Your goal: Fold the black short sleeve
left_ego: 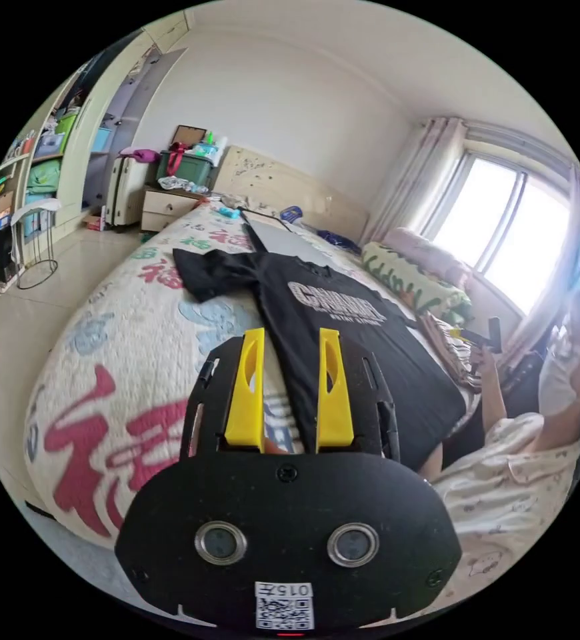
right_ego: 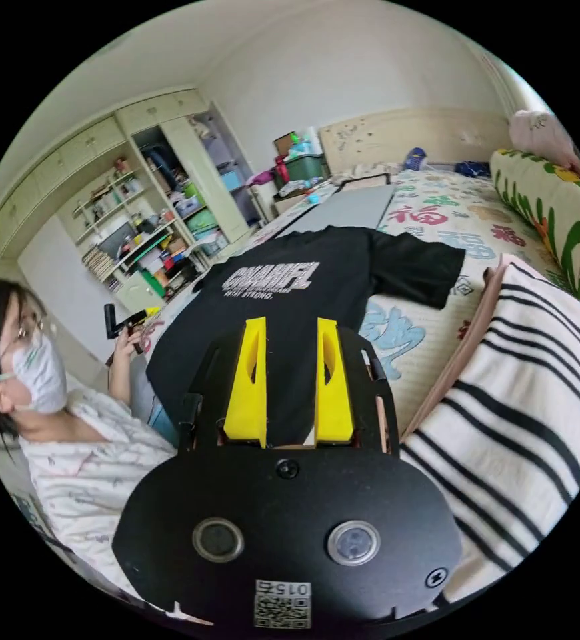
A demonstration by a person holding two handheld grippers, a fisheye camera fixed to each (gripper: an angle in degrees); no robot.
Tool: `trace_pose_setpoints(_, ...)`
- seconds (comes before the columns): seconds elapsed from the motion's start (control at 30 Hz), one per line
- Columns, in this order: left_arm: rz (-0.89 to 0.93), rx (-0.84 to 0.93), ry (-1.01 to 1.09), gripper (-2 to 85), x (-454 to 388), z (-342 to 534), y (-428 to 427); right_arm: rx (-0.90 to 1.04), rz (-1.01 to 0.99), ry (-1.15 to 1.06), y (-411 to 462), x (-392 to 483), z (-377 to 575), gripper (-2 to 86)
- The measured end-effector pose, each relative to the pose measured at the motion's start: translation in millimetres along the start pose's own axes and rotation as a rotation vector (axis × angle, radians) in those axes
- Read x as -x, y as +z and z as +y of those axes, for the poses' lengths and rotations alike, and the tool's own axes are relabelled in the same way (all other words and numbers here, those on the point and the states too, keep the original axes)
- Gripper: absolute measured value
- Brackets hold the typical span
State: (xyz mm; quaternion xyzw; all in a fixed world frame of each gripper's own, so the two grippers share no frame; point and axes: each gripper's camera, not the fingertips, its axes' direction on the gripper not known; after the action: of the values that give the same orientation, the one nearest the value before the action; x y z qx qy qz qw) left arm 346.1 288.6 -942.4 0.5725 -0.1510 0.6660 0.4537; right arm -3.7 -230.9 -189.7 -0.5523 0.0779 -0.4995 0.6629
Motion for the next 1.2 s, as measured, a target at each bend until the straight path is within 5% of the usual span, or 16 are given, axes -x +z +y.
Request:
trace_pose_setpoints(0.27,-0.043,-0.016,-0.083,14.9,-80,101,-71,-0.029,0.2,0.207,25,-18,153,13.8)
trace_pose_setpoints(0.67,-0.07,-0.078,-0.116,0.2,-142,86,-129,-0.126,0.131,0.16,74,-48,196,1.6)
trace_pose_setpoints(0.8,-0.049,-0.164,-0.149,-0.3,-151,81,-166,-0.187,0.122,0.167,79,-58,206,0.4)
trace_pose_setpoints(0.93,-0.142,-0.09,-0.137,-0.1,-167,82,-155,-0.039,0.223,0.159,136,-67,211,0.0)
trace_pose_setpoints(1.2,-0.195,-0.043,-0.114,0.4,-195,94,-125,-0.035,0.348,0.084,197,-60,222,0.0)
